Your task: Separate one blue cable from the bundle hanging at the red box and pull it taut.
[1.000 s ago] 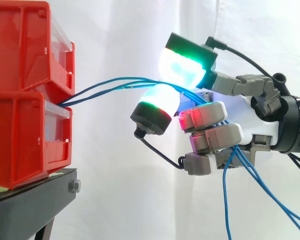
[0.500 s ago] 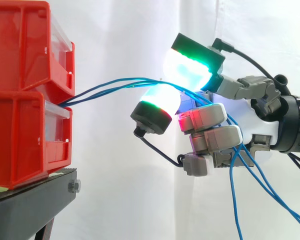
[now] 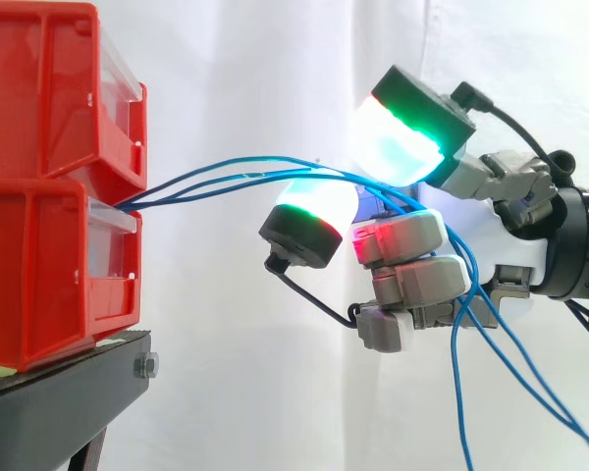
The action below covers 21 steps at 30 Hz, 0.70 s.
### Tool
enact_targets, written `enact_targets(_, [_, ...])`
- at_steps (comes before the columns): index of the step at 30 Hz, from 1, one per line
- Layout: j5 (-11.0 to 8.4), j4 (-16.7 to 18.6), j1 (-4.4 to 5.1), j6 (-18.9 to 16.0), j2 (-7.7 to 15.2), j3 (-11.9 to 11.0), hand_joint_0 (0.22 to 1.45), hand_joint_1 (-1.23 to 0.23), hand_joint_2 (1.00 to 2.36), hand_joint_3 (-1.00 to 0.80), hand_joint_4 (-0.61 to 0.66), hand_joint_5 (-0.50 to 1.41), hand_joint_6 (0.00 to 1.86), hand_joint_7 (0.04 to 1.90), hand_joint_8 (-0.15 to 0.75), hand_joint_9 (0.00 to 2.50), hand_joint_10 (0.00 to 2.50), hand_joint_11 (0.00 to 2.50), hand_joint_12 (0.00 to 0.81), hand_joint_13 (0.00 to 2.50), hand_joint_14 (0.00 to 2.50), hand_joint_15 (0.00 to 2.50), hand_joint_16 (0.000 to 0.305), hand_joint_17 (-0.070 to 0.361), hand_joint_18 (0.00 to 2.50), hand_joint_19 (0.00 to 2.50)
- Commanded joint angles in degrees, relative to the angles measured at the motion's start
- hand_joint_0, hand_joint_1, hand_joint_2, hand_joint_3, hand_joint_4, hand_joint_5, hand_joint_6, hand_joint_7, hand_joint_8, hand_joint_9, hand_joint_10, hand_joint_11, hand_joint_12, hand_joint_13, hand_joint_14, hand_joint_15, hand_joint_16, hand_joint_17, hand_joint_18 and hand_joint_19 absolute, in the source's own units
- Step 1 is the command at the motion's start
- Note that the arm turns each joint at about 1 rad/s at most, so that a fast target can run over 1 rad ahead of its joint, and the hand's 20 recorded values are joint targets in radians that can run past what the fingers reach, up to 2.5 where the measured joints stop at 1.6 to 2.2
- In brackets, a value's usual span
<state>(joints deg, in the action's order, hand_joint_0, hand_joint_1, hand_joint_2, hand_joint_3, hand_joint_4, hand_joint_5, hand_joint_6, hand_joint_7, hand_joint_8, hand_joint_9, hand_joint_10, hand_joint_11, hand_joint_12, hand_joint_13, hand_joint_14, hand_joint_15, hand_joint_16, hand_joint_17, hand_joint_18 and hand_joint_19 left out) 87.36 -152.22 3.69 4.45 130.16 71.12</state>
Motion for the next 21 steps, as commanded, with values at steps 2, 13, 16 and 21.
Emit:
enact_targets(2, [0.0, -0.1, 0.0, 0.0, 0.0, 0.0, 0.48, -0.78, 1.0, -0.5, 0.12, -0.1, 0.75, 1.1, 0.373, 1.41, 0.02, 1.09, 0.424, 1.38, 0.03, 0.97, 0.05, 0.112, 1.11, 0.68])
enact_targets(13, [-0.17, -0.1, 0.18, 0.0, 0.0, 0.0, 0.65, -0.54, 1.02, -0.3, 0.15, -0.08, 0.55, 1.33, 0.358, 1.41, 0.03, 1.08, 0.385, 1.4, 0.03, 1.0, 0.047, 0.106, 1.11, 0.79])
enact_targets(16, [-0.17, -0.1, 0.18, 0.0, 0.0, 0.0, 0.65, -0.59, 1.02, -0.21, 0.16, -0.07, 0.52, 1.37, 0.36, 1.41, 0.03, 1.09, 0.383, 1.4, 0.03, 1.01, 0.047, 0.106, 1.11, 0.79])
enact_targets(21, [-0.26, -0.1, 0.26, 0.0, 0.0, 0.0, 0.66, -0.74, 1.02, -0.11, 0.18, -0.08, 0.51, 1.38, 0.367, 1.39, 0.03, 1.1, 0.402, 1.4, 0.03, 1.0, 0.049, 0.111, 1.13, 0.75])
